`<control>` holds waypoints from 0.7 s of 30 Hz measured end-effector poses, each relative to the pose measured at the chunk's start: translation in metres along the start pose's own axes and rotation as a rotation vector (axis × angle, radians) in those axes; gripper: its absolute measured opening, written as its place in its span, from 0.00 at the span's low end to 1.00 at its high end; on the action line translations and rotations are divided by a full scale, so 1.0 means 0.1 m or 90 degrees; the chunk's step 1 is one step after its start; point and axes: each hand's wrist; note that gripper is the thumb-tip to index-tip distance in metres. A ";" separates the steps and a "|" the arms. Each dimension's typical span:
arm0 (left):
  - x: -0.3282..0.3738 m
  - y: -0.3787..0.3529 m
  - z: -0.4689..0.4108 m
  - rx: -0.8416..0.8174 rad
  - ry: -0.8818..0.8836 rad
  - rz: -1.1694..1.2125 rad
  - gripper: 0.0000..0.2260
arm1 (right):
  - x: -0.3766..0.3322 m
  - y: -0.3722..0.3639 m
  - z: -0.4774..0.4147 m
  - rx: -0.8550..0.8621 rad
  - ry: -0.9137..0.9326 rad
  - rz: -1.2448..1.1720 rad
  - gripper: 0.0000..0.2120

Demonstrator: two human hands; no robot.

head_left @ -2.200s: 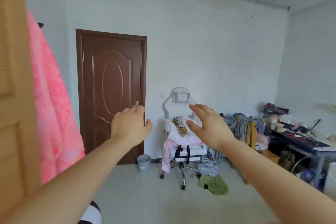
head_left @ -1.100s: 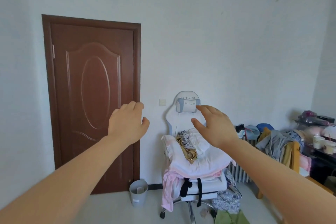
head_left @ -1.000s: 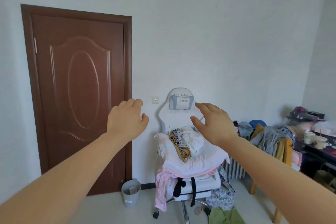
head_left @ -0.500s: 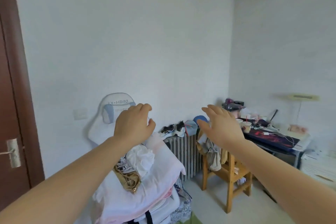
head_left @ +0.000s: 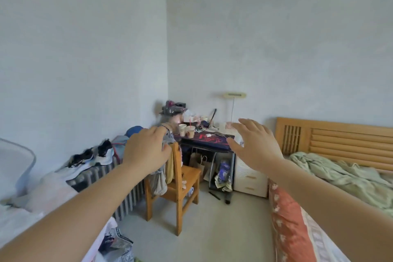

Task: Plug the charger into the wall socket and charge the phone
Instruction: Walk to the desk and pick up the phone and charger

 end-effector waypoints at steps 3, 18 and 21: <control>0.25 -0.51 -0.47 0.011 -0.046 0.028 0.15 | 0.52 -0.22 -0.23 0.003 -0.036 0.040 0.26; 1.26 -2.73 -2.80 0.010 -0.094 0.165 0.15 | 2.54 -1.28 -1.67 -0.033 -0.137 0.127 0.27; 1.26 -3.13 -3.21 -0.008 -0.100 0.184 0.15 | 2.75 -1.60 -2.01 -0.035 -0.145 0.129 0.27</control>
Point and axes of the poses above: each hand's wrist, its own z-axis away from the middle knuckle, its own y-axis out of the back of the hand, x = y × z, and after that the axes turned 9 degrees about z, right-handed
